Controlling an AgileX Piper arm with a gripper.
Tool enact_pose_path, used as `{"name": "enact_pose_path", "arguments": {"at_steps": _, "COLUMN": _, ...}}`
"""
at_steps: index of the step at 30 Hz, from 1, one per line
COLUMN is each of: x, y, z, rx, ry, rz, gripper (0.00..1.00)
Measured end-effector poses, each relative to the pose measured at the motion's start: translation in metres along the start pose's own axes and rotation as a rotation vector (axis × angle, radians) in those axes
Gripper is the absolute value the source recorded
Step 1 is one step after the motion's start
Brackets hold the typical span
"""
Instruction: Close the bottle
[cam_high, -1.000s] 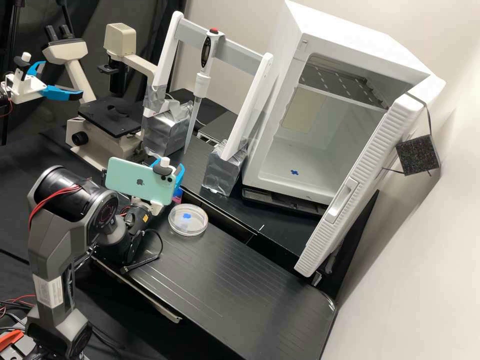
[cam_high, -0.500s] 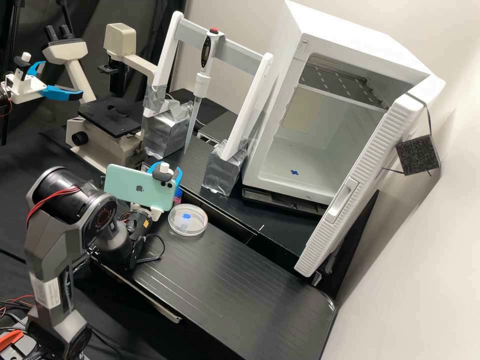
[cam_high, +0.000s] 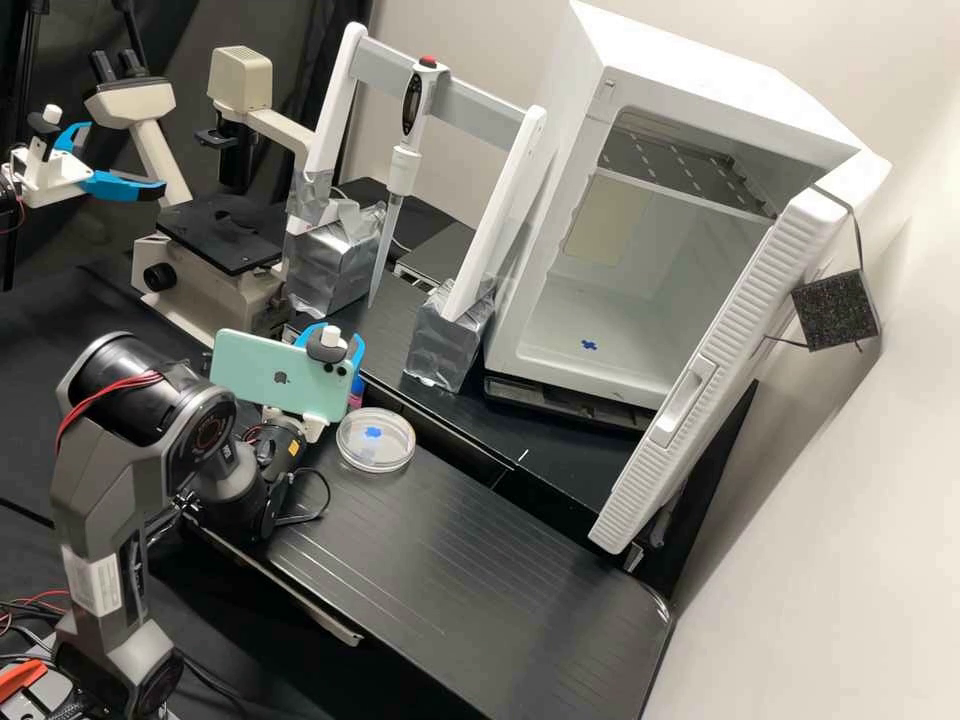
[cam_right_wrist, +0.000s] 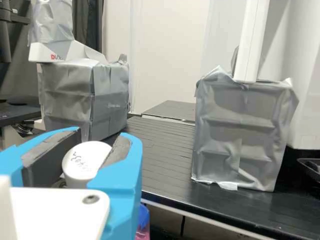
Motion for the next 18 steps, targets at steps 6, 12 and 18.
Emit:
{"name": "enact_pose_path", "arguments": {"at_steps": 6, "x": 0.008, "y": 0.004, "z": 0.001, "rx": -0.002, "ry": -0.005, "rz": 0.010, "gripper": 0.00}}
{"name": "enact_pose_path", "arguments": {"at_steps": 12, "x": 0.011, "y": 0.004, "z": 0.002, "rx": -0.004, "ry": -0.015, "rz": 0.002, "gripper": 1.00}}
{"name": "enact_pose_path", "arguments": {"at_steps": 18, "x": 0.013, "y": 0.004, "z": 0.003, "rx": -0.007, "ry": -0.027, "rz": -0.011, "gripper": 1.00}}
